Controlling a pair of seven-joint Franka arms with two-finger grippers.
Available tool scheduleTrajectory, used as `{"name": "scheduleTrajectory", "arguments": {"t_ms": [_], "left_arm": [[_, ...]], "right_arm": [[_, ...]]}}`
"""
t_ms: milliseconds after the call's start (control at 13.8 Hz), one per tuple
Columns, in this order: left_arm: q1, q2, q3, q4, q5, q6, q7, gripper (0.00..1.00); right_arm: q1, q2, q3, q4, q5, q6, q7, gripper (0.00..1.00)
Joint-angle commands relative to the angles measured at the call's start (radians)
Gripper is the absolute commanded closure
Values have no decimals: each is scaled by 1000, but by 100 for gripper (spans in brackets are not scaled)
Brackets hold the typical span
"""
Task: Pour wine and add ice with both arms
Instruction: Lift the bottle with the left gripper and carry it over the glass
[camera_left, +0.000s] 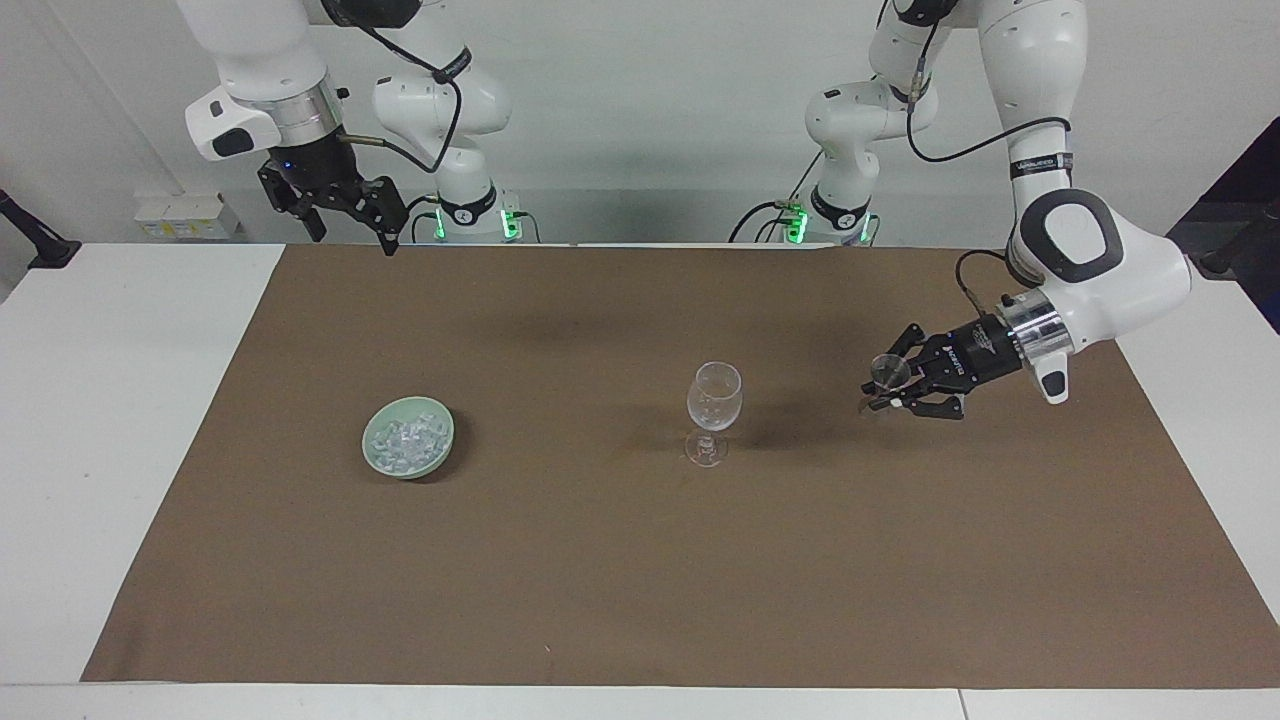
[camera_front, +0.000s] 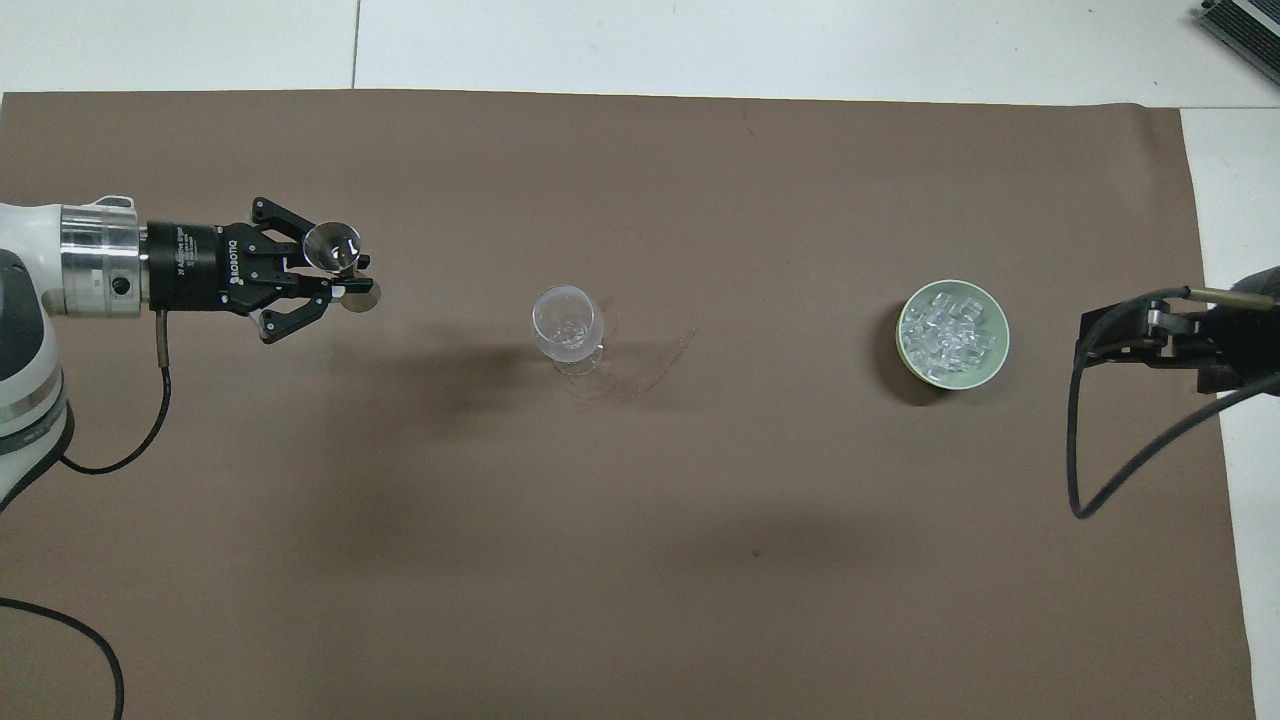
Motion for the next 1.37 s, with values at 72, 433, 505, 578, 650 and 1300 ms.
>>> {"name": "scheduleTrajectory", "arguments": {"t_ms": [72, 433, 505, 578, 650, 1300], "left_arm": [[-82, -31, 11, 3, 65, 53, -62, 100], [-174, -66, 8, 3, 146, 87, -83, 100], [-188, -66, 8, 3, 169, 105, -106, 100], [-205, -66, 8, 2, 185, 119, -122, 100], [-210, -66, 8, 3, 187, 131, -134, 100], [-315, -45, 5, -1, 187, 377, -269, 100]], "right_arm": [[-14, -16, 3, -13, 25, -5, -29, 0], [-14, -16, 3, -13, 25, -5, -29, 0], [-14, -16, 3, -13, 25, -5, -29, 0], [-14, -16, 3, -13, 25, -5, -29, 0], [-12, -16, 3, -13, 25, -5, -29, 0], [-20, -16, -5, -13, 21, -8, -29, 0]]}}
